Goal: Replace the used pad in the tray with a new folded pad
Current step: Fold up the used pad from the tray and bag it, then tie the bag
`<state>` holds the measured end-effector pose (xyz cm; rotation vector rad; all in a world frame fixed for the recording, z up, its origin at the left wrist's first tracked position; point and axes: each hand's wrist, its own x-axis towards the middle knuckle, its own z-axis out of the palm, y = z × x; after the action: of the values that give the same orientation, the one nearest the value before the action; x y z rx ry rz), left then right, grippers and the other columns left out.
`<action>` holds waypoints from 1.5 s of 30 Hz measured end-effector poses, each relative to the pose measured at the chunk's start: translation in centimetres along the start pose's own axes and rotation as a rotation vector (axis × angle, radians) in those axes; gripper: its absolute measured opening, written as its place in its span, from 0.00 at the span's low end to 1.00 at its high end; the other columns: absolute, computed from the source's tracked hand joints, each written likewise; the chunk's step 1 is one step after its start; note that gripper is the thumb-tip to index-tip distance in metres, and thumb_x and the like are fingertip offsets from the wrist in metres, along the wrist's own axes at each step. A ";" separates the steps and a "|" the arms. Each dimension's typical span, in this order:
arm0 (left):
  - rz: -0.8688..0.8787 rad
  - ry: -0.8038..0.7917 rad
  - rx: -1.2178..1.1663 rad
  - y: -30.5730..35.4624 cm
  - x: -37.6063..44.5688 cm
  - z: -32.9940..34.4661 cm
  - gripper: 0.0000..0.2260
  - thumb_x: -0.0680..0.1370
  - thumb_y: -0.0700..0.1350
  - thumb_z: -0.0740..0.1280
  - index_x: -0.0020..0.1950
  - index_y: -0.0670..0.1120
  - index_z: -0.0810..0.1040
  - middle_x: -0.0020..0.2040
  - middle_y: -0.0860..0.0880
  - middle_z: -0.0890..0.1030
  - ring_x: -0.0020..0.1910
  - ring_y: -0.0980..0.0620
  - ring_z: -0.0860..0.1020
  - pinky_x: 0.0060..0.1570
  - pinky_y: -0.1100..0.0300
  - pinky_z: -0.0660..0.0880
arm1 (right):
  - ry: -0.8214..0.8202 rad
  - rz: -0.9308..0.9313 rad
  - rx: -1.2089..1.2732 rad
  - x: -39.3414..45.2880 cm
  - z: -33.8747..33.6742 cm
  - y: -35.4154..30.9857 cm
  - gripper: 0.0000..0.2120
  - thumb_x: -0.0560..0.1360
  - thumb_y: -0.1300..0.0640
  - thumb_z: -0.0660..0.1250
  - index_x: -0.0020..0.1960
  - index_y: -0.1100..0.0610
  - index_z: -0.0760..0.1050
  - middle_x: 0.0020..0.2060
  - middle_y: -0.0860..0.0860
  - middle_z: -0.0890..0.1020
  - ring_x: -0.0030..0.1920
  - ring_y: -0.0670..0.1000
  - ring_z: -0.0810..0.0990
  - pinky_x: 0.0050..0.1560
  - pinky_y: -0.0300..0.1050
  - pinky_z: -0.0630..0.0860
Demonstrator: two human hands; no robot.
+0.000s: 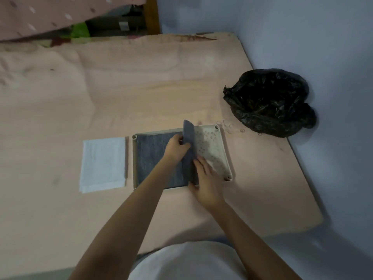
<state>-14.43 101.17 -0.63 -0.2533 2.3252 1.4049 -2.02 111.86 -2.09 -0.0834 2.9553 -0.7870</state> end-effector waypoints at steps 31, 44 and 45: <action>0.447 0.105 1.093 -6.8 -0.4 -0.6 0.30 0.79 0.57 0.37 0.77 0.40 0.47 0.77 0.43 0.49 0.77 0.47 0.46 0.74 0.49 0.37 | -0.053 -0.209 -0.307 7.2 0.6 1.2 0.25 0.79 0.56 0.56 0.74 0.62 0.59 0.74 0.56 0.61 0.74 0.55 0.59 0.73 0.52 0.54; 0.478 0.120 1.018 -7.0 -0.3 -0.6 0.29 0.80 0.54 0.43 0.74 0.36 0.58 0.74 0.38 0.60 0.75 0.43 0.57 0.74 0.46 0.55 | -0.224 -0.248 -0.549 11.3 2.9 2.1 0.31 0.79 0.45 0.31 0.76 0.61 0.44 0.77 0.56 0.48 0.77 0.54 0.43 0.75 0.55 0.48; 0.474 0.119 1.017 -7.0 -0.3 -0.6 0.29 0.80 0.54 0.44 0.74 0.36 0.59 0.74 0.38 0.60 0.75 0.42 0.58 0.73 0.46 0.55 | -0.219 -0.245 -0.546 11.3 3.0 2.1 0.30 0.79 0.45 0.32 0.76 0.61 0.44 0.77 0.57 0.49 0.77 0.54 0.44 0.75 0.55 0.49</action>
<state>-11.78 97.31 -5.88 0.5490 2.9708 0.1963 -13.10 111.39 -6.47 -0.5331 2.8824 0.0378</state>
